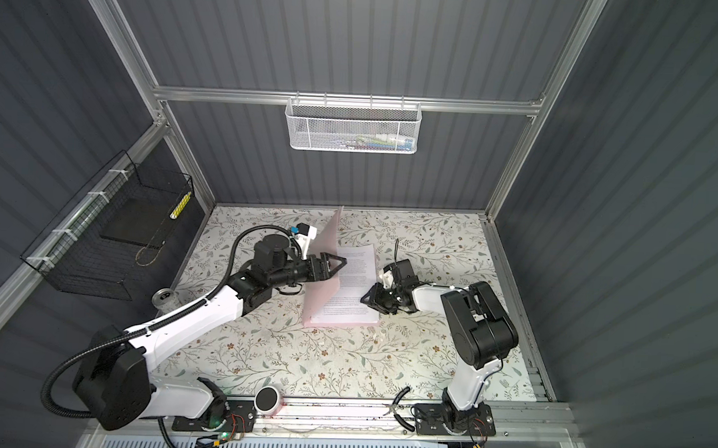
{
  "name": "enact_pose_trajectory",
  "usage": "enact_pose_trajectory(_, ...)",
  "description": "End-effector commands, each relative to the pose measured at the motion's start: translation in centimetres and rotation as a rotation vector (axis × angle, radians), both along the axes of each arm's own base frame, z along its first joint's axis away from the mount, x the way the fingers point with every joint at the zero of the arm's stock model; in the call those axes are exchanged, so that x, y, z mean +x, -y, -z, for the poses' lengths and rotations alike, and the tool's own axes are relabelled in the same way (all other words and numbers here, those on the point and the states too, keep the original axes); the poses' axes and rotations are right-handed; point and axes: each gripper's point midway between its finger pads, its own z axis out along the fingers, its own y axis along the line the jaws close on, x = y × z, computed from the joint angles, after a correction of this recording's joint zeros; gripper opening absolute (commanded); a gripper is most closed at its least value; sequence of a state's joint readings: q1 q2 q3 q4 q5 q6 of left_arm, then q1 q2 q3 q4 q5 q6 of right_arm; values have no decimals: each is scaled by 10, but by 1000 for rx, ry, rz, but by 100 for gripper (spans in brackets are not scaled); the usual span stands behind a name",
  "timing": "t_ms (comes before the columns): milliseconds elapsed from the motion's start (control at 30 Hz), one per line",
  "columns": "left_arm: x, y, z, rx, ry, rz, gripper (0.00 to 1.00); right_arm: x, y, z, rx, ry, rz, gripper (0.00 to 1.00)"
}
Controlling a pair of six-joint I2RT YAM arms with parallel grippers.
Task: Put the files into the folder
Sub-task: 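Lift the folder cover with the left gripper and swing it over the clip, then press the closed pink folder flat with the left gripper while the right gripper withdraws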
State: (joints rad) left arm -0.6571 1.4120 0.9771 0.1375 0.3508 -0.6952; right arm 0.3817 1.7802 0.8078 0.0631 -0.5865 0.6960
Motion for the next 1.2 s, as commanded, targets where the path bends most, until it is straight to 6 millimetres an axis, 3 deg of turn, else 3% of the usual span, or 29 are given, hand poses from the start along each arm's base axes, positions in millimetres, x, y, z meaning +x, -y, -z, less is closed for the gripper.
enact_pose_trajectory(0,7,25,3,18,53,15,86,-44,46,55,-153,-241,90,37)
enact_pose_trajectory(200,10,54,42,76,6,54,85,-28,119,39,-222,-186,301,37)
enact_pose_trajectory(400,15,60,67,129,-7,68,85,-18,118,-3,-151,-81,322,38)
enact_pose_trajectory(633,15,57,79,165,-11,65,85,-19,113,-10,-132,-92,324,37)
enact_pose_trajectory(733,15,55,77,180,2,62,85,-18,129,-23,-188,-57,392,39)
enact_pose_trajectory(867,17,56,83,196,1,69,85,-12,169,-69,-294,59,532,40)
enact_pose_trajectory(967,19,61,91,201,-5,78,85,-13,187,-106,-322,148,591,42)
enact_pose_trajectory(1067,24,69,104,206,-28,100,85,-12,194,-134,-333,207,606,44)
enact_pose_trajectory(1167,28,80,124,219,-61,127,84,-6,188,-142,-312,211,572,48)
